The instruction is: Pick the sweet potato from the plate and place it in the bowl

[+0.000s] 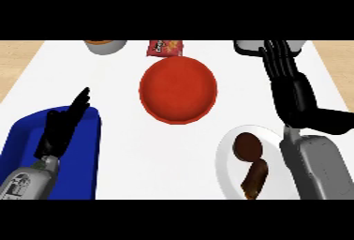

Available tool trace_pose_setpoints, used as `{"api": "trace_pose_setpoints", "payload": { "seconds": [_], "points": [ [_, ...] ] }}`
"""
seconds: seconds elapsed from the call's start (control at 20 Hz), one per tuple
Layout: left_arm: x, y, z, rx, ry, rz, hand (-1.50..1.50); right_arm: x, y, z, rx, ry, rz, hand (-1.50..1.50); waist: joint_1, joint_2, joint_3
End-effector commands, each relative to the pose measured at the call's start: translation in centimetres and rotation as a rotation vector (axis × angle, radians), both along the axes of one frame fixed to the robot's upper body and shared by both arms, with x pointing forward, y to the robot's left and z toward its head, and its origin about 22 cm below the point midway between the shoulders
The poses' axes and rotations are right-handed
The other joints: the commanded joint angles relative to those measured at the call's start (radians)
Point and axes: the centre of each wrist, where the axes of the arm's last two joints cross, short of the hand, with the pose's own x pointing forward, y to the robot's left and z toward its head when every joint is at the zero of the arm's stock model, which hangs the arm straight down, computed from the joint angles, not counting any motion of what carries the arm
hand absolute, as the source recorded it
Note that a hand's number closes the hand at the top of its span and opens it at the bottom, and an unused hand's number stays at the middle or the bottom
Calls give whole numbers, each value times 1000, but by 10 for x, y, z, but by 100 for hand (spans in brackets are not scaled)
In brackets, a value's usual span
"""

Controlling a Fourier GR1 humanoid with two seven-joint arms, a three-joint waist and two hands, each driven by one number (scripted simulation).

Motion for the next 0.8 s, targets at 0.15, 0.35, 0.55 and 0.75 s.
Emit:
{"api": "trace_pose_setpoints", "payload": {
  "seconds": [0.15, 0.35, 0.55, 0.75],
  "points": [
    [5, -20, 19, -108, -170, -1, 0, -28, -16, -91, -407, 504, -314, 150, -35, 27, 6],
    [5, -28, 18, -166, -174, 9, 0, -49, -95, -110, -810, 538, -642, 150, -103, 19, -21],
    [0, -34, 14, -221, -191, 42, 0, -71, -29, -134, -650, 345, -861, -150, -100, 3, 10],
    [-5, -48, 5, -241, -199, 27, 0, -94, 23, -152, -701, 175, -929, -150, -80, 16, 9]
  ]
}}
